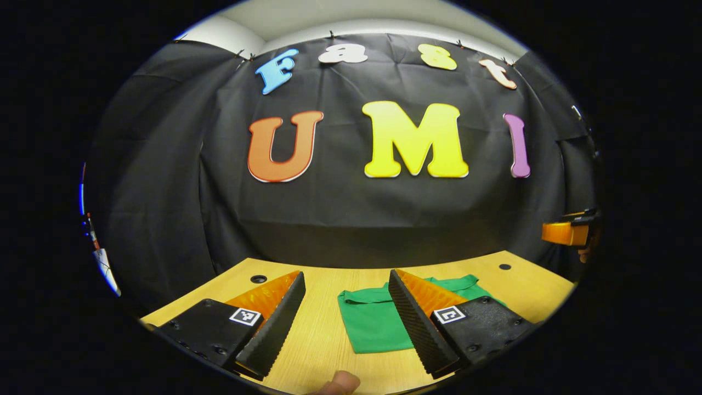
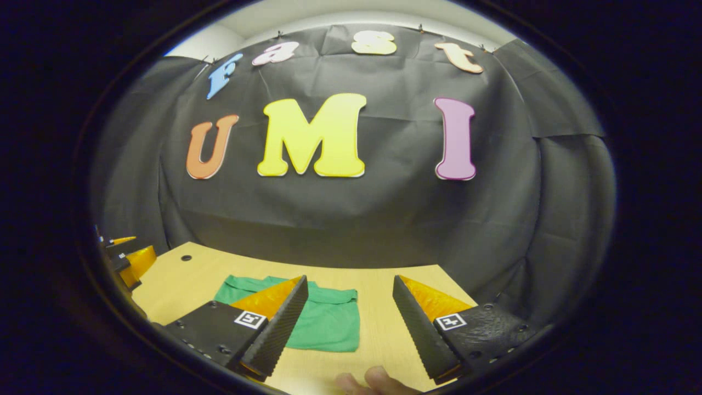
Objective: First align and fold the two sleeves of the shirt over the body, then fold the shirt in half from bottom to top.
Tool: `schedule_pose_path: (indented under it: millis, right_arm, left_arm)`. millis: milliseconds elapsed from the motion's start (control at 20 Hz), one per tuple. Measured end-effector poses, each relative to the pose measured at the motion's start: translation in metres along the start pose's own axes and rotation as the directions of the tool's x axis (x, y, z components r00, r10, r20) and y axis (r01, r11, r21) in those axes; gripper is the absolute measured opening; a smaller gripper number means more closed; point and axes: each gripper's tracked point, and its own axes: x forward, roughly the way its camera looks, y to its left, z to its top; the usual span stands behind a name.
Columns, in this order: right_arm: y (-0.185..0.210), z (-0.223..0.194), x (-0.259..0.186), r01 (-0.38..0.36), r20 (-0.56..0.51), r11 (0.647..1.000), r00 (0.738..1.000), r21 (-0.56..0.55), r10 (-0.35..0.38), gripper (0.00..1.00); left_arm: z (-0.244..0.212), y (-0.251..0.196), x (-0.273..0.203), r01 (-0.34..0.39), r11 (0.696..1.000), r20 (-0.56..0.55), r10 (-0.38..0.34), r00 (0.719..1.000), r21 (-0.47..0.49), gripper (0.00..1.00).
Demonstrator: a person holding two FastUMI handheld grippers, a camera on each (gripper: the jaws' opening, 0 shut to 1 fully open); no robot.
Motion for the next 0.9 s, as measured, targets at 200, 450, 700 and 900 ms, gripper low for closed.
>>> schedule_pose_path:
  millis: [200, 450, 700, 900]
  right_arm:
    - [-0.013, -0.015, -0.089, 0.014, 0.035, 0.999, 0.999, -0.036, -0.013, 0.96]
    - [-0.026, -0.04, -0.192, 0.009, 0.1, 1.0, 0.995, -0.019, -0.007, 0.95]
    - [-0.027, -0.037, -0.242, -0.004, 0.174, 0.998, 0.985, -0.059, 0.015, 0.96]
    - [-0.006, -0.062, -0.232, -0.059, 0.08, 0.996, 0.995, -0.073, 0.065, 0.95]
  left_arm:
    - [0.012, -0.02, -0.08, 0.018, 0.999, 0.01, -0.019, 1.0, 0.044, 0.98]
    - [-0.014, -0.056, -0.17, 0.051, 0.998, -0.041, -0.049, 0.998, 0.048, 0.98]
    - [-0.035, -0.079, -0.223, 0.066, 0.994, -0.029, -0.063, 0.998, 0.091, 0.98]
    - [-0.052, -0.073, -0.22, 0.034, 0.988, -0.043, -0.028, 0.999, 0.153, 0.99]
